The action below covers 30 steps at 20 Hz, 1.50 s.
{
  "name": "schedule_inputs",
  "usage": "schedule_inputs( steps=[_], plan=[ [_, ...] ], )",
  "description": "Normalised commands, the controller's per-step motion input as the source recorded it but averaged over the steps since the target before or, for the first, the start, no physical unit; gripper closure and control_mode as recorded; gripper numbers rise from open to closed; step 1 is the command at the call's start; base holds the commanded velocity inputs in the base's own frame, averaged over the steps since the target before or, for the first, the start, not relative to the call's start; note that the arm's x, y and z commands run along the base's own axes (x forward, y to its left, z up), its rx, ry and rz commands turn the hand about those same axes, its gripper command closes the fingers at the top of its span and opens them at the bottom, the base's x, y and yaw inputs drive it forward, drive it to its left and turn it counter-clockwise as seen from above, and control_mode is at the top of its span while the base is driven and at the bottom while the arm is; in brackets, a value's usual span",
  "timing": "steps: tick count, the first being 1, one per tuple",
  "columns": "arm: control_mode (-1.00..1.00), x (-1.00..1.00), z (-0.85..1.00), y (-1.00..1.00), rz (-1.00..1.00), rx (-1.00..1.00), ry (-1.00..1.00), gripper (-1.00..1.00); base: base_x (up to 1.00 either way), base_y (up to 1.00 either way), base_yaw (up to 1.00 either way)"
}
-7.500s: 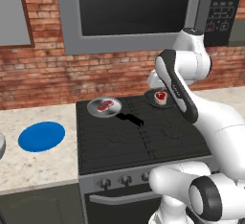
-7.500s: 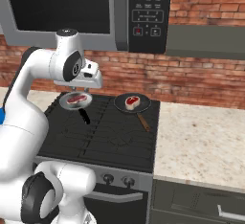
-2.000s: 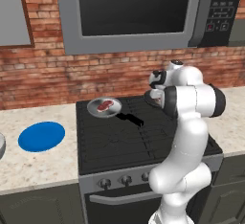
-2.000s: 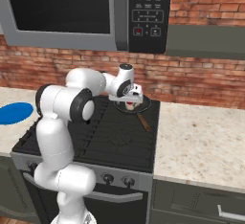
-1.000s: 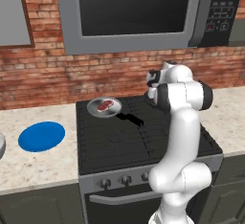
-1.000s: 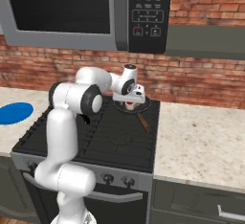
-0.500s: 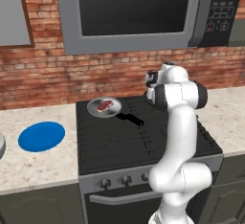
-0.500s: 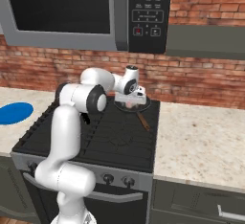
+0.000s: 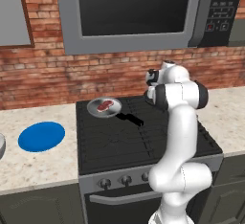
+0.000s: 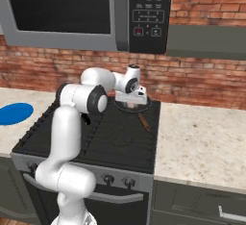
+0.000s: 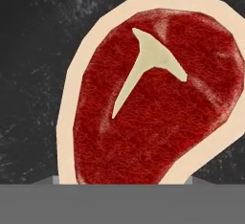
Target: Place one of the steaks on the plate and the other in the bowl. Then place the bowl in the fridge.
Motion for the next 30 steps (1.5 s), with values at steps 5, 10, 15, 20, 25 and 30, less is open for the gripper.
schedule_inputs(
  steps=[5,10,15,20,25,30],
  plan=[
    [-1.00,-0.65,0.00,0.13,0.00,0.00,-0.17,1.00,0.00,0.00,0.00],
    [-1.00,-0.82,0.18,0.03,0.00,-0.01,-0.42,1.00,0.00,0.00,0.00],
    [-1.00,-0.52,0.35,0.01,0.01,0.00,-0.29,1.00,0.00,0.00,0.00],
    [-1.00,-0.44,0.83,0.03,0.08,0.00,-0.13,1.00,0.00,0.00,0.00],
    [-1.00,-0.56,0.75,0.04,0.08,0.01,-0.02,1.00,0.00,0.00,0.00],
    [-1.00,-0.80,0.66,0.09,0.02,0.07,0.09,1.00,0.00,0.00,0.00]
  ],
)
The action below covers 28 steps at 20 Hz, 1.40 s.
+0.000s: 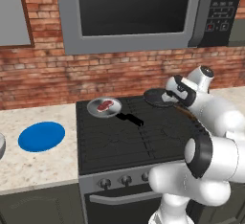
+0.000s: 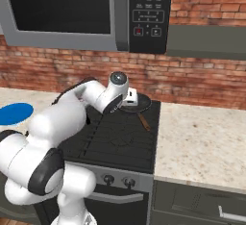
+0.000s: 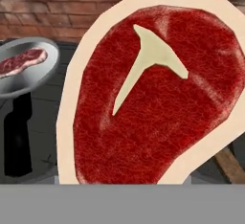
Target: Place one of the steaks on the plate and the other in the bowl. Then place the bowl in the fridge.
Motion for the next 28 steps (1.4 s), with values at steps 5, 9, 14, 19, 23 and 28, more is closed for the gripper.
schedule_inputs(
  steps=[5,9,14,19,23,28],
  plan=[
    [-1.00,-0.80,0.37,0.56,0.06,0.00,0.03,1.00,0.00,0.00,0.00],
    [-1.00,-0.79,0.09,0.93,0.10,-0.04,-0.03,1.00,0.00,0.00,0.00],
    [-1.00,-0.67,0.07,1.00,0.14,-0.08,-0.09,1.00,0.00,0.00,0.00],
    [-1.00,-0.35,0.11,1.00,0.18,-0.03,0.04,1.00,0.00,0.00,0.00],
    [-1.00,-0.15,0.15,1.00,0.18,-0.04,0.07,1.00,0.00,0.00,0.00],
    [-1.00,-0.06,0.13,1.00,0.16,-0.08,0.05,1.00,0.00,0.00,0.00]
  ],
)
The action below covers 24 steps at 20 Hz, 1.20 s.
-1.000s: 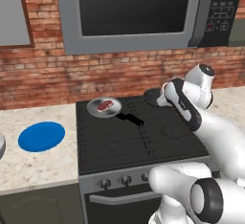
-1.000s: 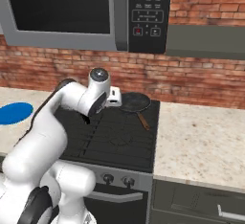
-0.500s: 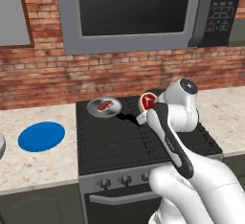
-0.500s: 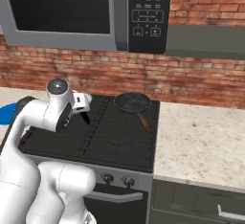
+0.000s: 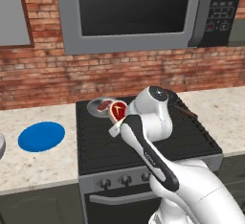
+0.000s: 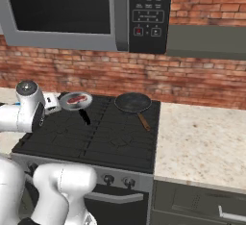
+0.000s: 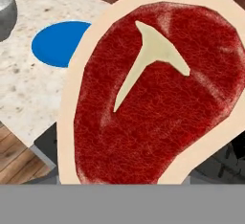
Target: Place one of the steaks on the plate and the other in the bowl. Then place the bowl in the fridge.
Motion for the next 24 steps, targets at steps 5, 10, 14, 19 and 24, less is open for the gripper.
schedule_inputs(
  steps=[5,10,14,19,24],
  plan=[
    [-1.00,0.00,0.00,0.99,0.13,-0.12,0.05,1.00,0.00,0.00,0.00],
    [-1.00,0.11,0.00,0.80,0.10,-0.07,0.13,1.00,0.00,0.00,0.00],
    [-1.00,0.21,0.00,0.77,0.08,-0.05,0.18,1.00,0.00,0.00,0.00],
    [-1.00,0.32,0.00,0.72,0.06,-0.05,0.13,1.00,0.00,0.00,0.00],
    [-1.00,0.19,-0.16,0.48,0.02,-0.04,0.03,1.00,0.00,0.00,0.00]
  ],
)
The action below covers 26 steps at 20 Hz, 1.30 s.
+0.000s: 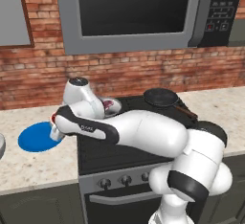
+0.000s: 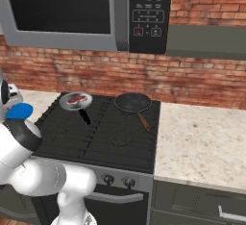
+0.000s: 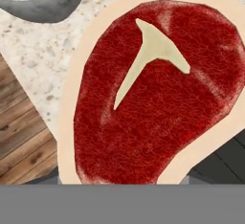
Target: Place one of the steaks on the plate and the other in the bowl. Then place the bowl in the fridge.
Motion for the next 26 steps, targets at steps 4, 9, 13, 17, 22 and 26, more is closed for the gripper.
schedule_inputs(
  steps=[4,9,13,17,22,26],
  plan=[
    [-1.00,0.21,-0.28,0.20,0.00,-0.01,0.00,1.00,0.00,0.00,0.00],
    [-1.00,0.19,-0.33,0.05,0.00,0.00,-0.06,1.00,0.00,0.00,0.00],
    [-1.00,0.32,-0.38,0.27,0.00,0.00,-0.10,1.00,0.00,0.00,0.00],
    [-1.00,0.34,-0.22,0.40,0.00,0.00,-0.03,1.00,0.00,0.00,0.00],
    [-1.00,0.37,-0.02,0.27,0.00,0.00,0.06,1.00,0.00,0.00,0.00],
    [-1.00,0.39,-0.11,0.21,0.00,0.00,0.13,1.00,0.00,0.00,0.00]
  ],
)
